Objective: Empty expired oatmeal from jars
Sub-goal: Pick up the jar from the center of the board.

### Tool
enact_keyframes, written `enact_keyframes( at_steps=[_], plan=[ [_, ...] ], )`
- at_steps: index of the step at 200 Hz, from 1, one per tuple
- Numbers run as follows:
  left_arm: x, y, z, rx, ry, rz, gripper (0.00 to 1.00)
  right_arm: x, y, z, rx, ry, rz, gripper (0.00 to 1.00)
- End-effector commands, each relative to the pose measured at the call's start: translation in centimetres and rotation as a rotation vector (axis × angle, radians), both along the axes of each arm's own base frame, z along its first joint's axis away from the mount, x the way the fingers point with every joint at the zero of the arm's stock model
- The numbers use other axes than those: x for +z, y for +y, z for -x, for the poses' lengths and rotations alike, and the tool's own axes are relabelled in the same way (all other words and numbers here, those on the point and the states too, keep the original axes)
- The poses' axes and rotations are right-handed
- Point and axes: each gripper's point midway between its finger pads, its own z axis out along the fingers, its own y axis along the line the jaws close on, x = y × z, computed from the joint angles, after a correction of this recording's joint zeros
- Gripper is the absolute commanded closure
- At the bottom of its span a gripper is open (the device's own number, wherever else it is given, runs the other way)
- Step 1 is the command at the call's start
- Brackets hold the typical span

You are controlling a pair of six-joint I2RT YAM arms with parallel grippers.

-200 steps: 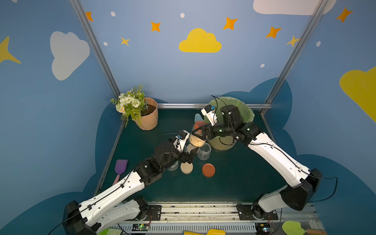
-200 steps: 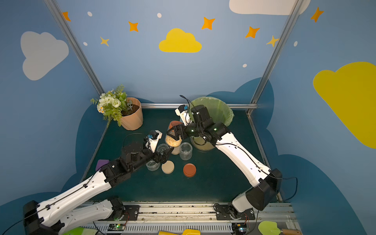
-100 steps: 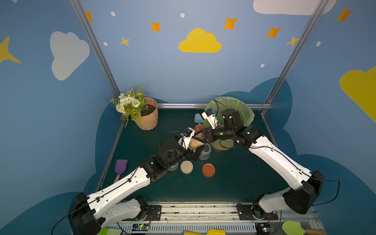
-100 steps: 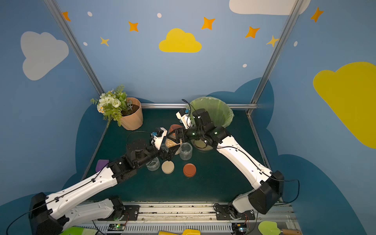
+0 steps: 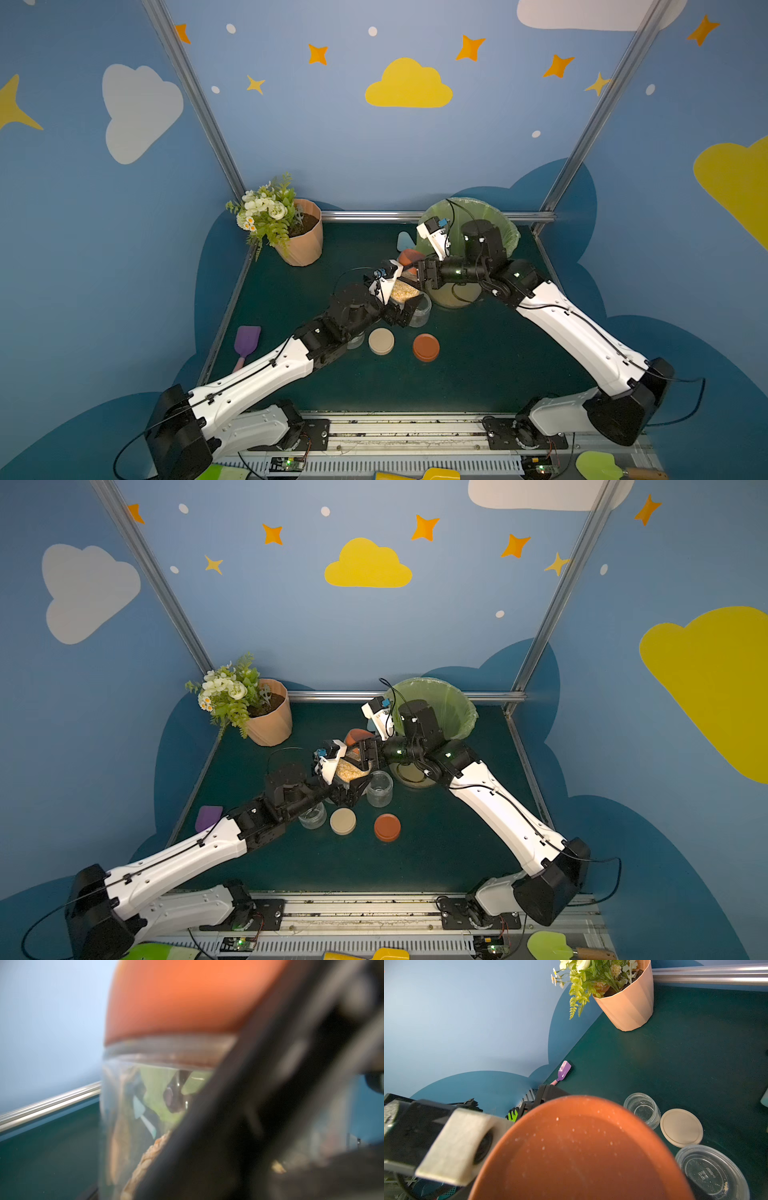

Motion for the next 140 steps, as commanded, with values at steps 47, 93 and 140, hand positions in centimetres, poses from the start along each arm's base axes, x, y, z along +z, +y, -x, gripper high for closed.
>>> enact_keyframes(
  at_steps=[47,93,140],
  plan=[
    [2.0,1.1,0.0,0.041,-0.048,0.037,0.0,3.1,0.1,0.8,0.026,-0.094,-0.064,0.61],
    [1.9,2.0,0.1,0.064,-0.064,-0.007,0.0,3.0,0.2,1.0,0.021,-0.114,-0.033,0.61],
    [0.6,1.2,-0.4,0.05,-0.029,-0.03,0.0,3.0,0.8,1.5,0.043,-0.118,-0.032,0.61]
  ],
)
